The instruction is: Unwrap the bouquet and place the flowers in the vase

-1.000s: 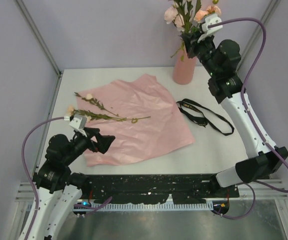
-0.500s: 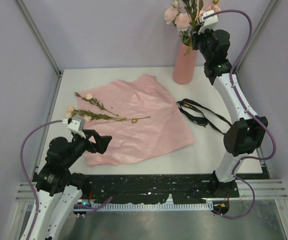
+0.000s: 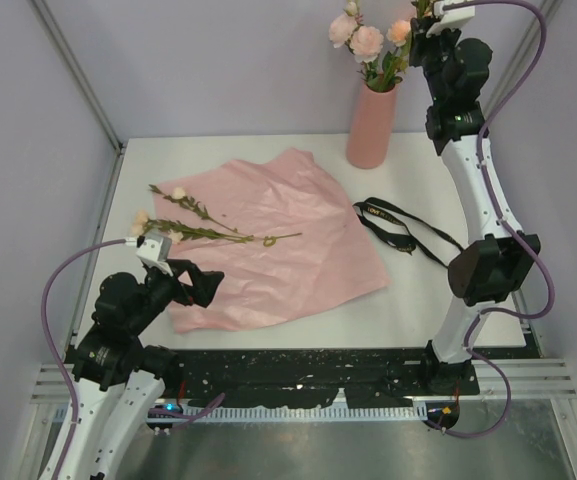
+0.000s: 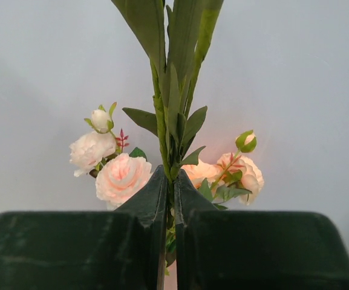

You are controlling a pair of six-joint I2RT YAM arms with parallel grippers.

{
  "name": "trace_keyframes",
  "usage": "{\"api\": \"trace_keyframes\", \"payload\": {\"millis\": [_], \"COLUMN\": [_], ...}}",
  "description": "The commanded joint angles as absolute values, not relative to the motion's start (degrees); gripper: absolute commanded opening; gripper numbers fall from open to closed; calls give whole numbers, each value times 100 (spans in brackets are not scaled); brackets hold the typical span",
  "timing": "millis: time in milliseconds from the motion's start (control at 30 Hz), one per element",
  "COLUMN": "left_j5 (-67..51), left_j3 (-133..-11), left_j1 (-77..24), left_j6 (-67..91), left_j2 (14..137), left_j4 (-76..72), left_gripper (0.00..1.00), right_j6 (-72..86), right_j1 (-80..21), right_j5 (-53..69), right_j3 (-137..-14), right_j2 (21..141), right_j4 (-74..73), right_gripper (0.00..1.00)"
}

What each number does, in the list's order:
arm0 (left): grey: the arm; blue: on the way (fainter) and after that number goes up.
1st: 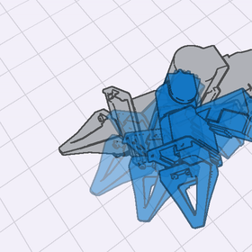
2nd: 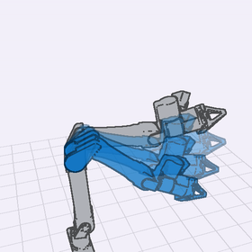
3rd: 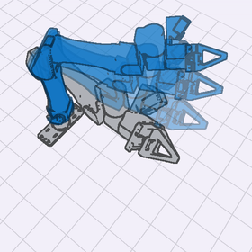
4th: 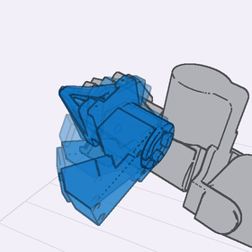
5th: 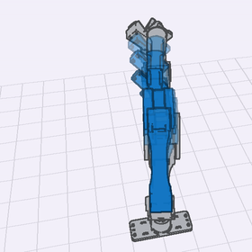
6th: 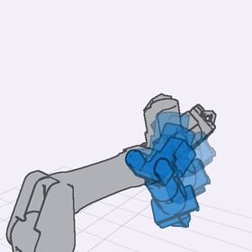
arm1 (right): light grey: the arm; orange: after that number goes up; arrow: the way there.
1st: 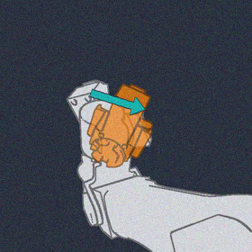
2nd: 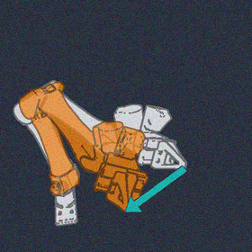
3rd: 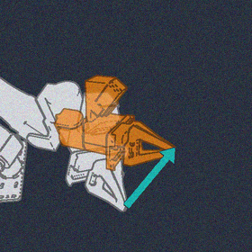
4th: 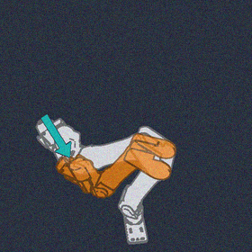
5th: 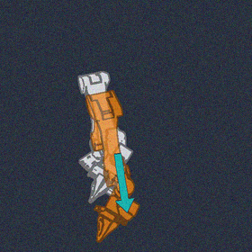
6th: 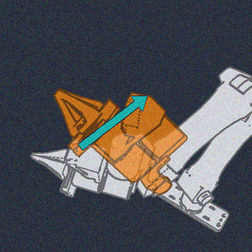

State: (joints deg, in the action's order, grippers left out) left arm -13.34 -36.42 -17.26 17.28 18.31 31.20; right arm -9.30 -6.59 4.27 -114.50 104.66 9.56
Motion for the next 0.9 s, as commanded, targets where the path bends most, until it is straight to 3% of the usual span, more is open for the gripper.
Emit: {"api": "trace_keyframes", "payload": {"millis": [0, 867], "left_j5": [-1257, -1046], "left_j3": [-3709, -3735], "left_j1": [-1740, -1731], "left_j6": [1608, 1556], "left_j2": [1846, 1881], "left_j4": [3076, 3155], "left_gripper": [98, 97], "right_j6": [-879, -501], "right_j1": [-607, -580], "right_j5": [325, 413], "right_j3": [-11751, -11531], "right_j2": [10801, 12480], "right_j4": [1213, 2743], "right_gripper": [5, 5]}}
